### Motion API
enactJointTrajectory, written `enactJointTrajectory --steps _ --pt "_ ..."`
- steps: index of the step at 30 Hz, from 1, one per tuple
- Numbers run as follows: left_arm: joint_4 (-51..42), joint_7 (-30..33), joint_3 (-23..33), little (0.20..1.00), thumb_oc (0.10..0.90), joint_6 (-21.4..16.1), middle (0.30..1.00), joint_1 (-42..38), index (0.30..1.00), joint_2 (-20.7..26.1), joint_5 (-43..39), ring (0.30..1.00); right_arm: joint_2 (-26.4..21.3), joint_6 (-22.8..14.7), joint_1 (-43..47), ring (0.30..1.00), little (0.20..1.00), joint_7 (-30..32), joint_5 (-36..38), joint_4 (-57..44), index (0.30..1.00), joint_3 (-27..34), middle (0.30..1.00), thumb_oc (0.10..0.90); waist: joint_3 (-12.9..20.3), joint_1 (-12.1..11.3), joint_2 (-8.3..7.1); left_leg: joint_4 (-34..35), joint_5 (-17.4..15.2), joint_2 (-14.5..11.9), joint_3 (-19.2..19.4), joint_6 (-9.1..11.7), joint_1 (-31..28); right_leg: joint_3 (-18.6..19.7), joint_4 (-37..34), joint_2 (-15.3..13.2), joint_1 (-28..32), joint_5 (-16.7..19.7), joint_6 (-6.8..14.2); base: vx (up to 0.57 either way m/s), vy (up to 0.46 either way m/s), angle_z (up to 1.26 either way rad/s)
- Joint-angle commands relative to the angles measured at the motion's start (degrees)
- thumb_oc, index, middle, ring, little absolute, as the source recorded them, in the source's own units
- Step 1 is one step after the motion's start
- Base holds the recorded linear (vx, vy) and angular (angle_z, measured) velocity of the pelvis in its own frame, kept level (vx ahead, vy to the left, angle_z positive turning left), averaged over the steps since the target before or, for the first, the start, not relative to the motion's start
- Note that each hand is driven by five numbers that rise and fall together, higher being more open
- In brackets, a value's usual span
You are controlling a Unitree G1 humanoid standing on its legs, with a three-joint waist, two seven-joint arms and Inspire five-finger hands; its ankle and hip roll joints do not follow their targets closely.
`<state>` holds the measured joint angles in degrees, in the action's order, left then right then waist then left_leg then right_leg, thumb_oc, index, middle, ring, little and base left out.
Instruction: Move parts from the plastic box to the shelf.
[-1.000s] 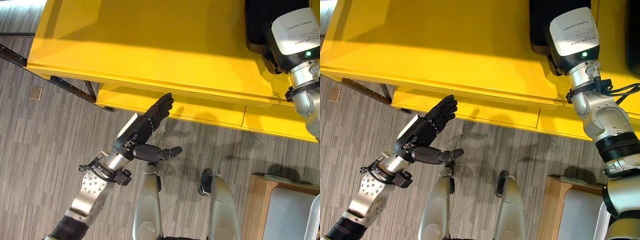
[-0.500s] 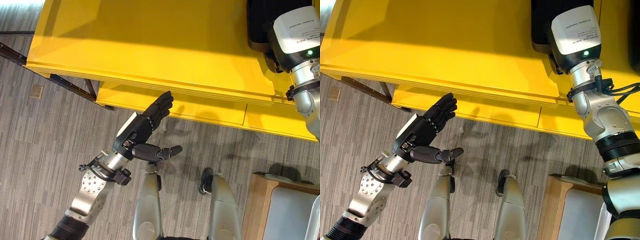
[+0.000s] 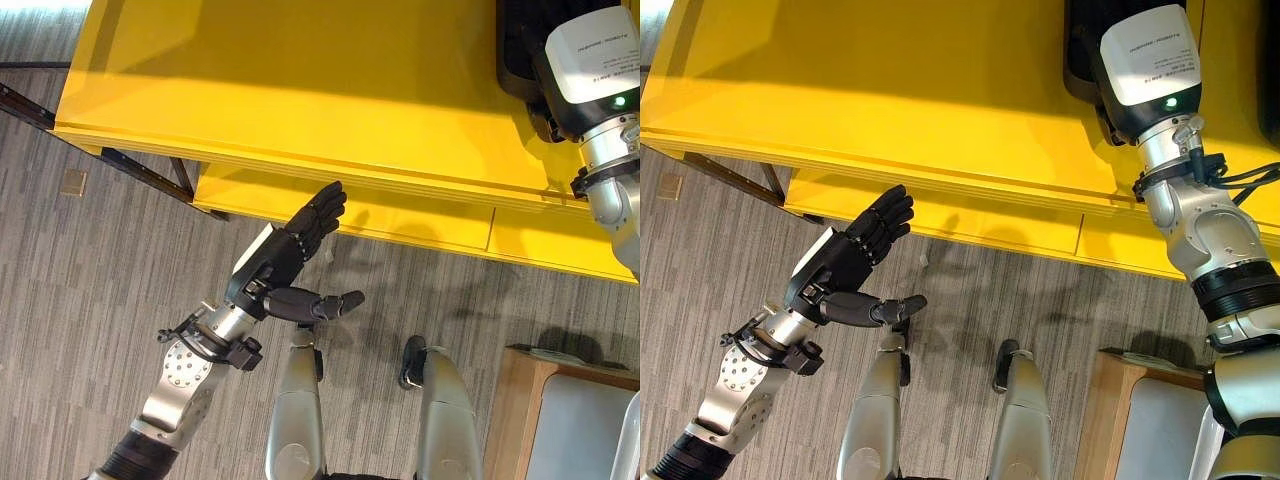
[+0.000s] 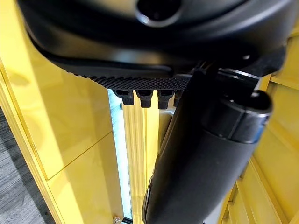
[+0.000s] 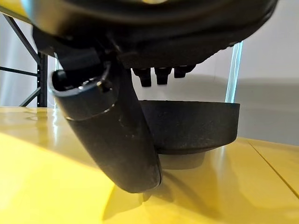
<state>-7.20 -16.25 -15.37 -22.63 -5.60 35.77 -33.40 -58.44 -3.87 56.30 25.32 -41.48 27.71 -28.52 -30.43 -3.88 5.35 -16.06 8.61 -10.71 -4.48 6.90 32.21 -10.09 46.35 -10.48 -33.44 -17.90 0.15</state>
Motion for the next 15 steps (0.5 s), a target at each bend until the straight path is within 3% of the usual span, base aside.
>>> enactJointTrajectory --steps 1,15 --pt "-7.2 0.4 2.8 1.0 0.9 -7.2 1.0 -1.3 1.0 0.0 -1.2 1.0 -0.6 -1.0 10.8 1.0 1.0 3.4 0.7 -1.1 1.0 1.5 1.0 0.9 1.9 0.3 0.37 -1.6 -6.0 0.5 4.2 -2.6 -5.1 2.9 2.7 2.1 2.2 -3.6 0.2 0.0 0.0 0.0" --pt "-7.4 0.2 2.5 1.0 0.9 -6.8 1.0 -2.0 1.0 -0.9 -1.1 1.0 1.1 -3.1 6.4 1.0 1.0 1.5 -1.9 -6.1 1.0 2.7 1.0 0.9 2.2 1.3 -0.02 -0.4 -5.9 0.1 5.0 -2.6 -6.8 3.7 -0.1 2.5 4.0 -2.5 0.6 0.0 0.0 0.0"
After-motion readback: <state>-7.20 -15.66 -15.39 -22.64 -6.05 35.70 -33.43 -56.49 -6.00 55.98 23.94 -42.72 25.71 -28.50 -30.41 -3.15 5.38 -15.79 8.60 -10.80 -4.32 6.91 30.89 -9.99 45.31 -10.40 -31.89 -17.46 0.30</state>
